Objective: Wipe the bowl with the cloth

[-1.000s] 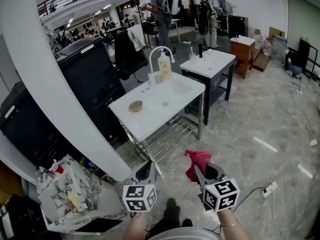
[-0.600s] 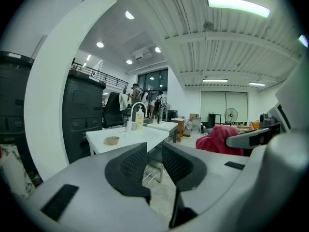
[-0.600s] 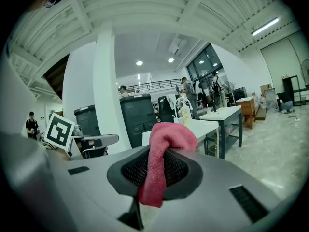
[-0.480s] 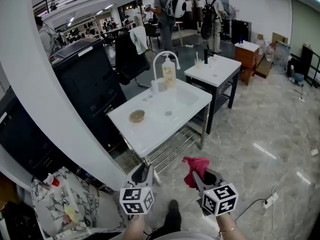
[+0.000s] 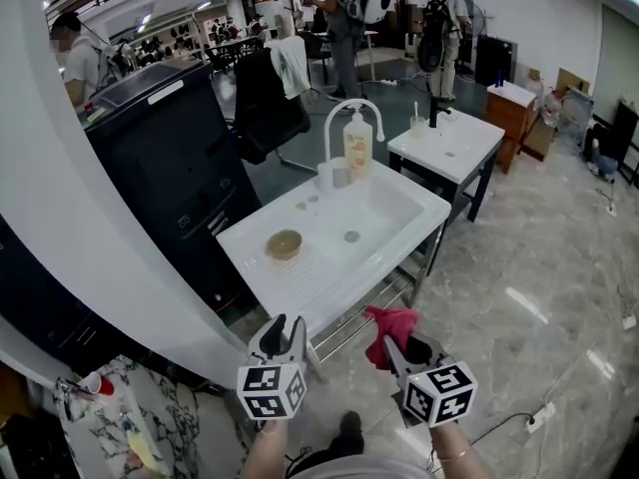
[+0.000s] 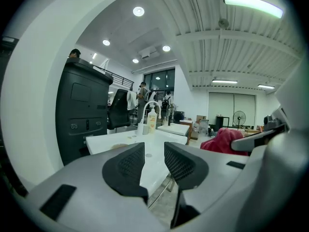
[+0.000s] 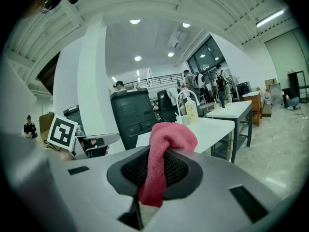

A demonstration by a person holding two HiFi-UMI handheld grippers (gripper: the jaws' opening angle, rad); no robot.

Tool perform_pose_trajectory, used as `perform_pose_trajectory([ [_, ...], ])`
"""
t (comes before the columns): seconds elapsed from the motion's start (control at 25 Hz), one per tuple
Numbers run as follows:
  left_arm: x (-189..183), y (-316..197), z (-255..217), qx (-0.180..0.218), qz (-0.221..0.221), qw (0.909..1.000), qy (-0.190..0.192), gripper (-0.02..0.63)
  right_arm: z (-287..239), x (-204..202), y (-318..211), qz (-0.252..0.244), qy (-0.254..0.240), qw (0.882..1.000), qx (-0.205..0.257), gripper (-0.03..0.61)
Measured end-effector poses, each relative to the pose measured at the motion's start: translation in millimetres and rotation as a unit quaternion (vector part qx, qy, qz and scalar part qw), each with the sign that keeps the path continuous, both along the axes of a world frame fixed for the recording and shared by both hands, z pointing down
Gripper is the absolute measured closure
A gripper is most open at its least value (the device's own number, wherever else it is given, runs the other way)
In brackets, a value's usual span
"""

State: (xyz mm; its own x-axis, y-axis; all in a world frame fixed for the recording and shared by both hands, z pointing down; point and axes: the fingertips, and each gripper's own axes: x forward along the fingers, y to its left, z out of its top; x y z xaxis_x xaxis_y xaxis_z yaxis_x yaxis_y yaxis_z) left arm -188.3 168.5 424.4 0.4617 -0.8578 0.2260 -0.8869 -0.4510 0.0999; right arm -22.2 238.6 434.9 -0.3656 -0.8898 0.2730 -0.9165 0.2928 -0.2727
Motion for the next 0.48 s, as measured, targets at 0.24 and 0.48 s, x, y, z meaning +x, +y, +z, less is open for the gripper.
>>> perform_pose_trajectory([
  [0.24, -14.0, -46.5, -0.1, 0.001, -0.01, 0.9999, 0.006, 0.483, -3.4, -12.7, -48.0, -0.008, 0.002, 1.0, 0.002, 0.514],
  [0.48, -21.6, -78.9, 6.2, -0.006, -0.023, 0.9997, 0.005, 0.483, -3.0, -14.8, -78.8, -0.012, 0.004, 1.0, 0.0, 0.514],
])
